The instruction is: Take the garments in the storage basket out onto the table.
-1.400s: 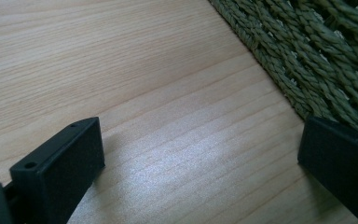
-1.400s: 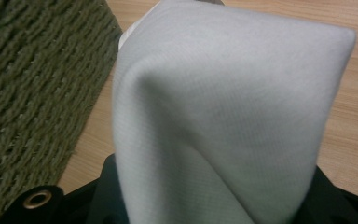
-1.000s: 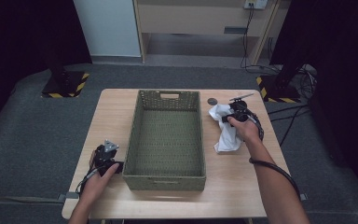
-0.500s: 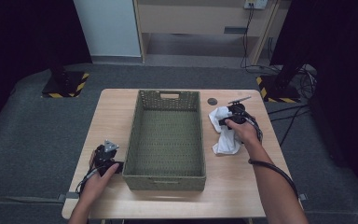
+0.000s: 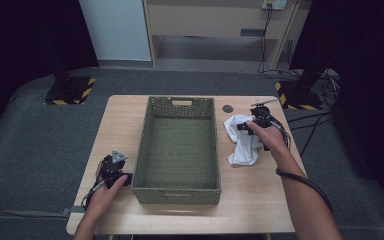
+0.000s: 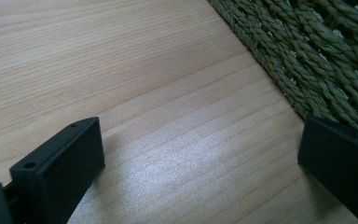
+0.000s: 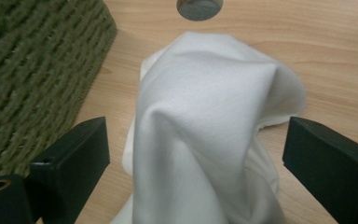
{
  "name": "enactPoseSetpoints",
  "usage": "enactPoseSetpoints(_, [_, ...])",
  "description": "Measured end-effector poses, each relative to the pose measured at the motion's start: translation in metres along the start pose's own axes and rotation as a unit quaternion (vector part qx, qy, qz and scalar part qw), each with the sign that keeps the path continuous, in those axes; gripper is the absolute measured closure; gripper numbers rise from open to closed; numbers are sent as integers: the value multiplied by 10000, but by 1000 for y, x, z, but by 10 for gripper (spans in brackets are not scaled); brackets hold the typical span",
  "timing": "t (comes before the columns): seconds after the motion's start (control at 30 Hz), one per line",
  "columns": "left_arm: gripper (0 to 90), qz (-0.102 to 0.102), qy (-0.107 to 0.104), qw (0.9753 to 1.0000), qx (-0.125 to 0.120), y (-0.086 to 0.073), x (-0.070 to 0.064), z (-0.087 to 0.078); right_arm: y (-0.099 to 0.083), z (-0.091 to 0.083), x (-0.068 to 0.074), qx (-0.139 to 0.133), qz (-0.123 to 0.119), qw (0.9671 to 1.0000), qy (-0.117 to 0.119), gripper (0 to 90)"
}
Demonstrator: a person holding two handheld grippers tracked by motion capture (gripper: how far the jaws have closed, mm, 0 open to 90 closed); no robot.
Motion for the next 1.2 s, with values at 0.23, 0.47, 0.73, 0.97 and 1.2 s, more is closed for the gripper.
enactPoseSetpoints(0.23, [0, 0, 0, 10000, -1, 0, 0, 0, 9, -26, -3, -310, 22, 9995, 56, 39])
enactPoseSetpoints(0.47, [0, 1, 1, 10000, -2, 0, 0, 0, 13, -30, 0, -480, -5, 9988, 73, 42])
enactPoseSetpoints(0.73, [0, 2, -1, 10000, -2, 0, 0, 0, 23, -40, 13, -755, 57, 9971, 92, 42])
enactPoseSetpoints(0.97, [0, 1, 0, 10000, -2, 0, 0, 0, 27, -58, 26, -949, -64, 9952, 209, 34])
enactPoseSetpoints(1.2, [0, 2, 0, 10000, -1, 0, 0, 0, 28, -77, 42, -1085, -281, 9934, 232, 27])
Point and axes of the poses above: each handheld gripper's, and its own axes: z roughly forward along the jaws, y roughly out of its top, x roughly to its left, the point moved 3 cm from there along z, roughly forward along the jaws, and after that the axes turned 6 degrees about z, right-handed, at the moved point
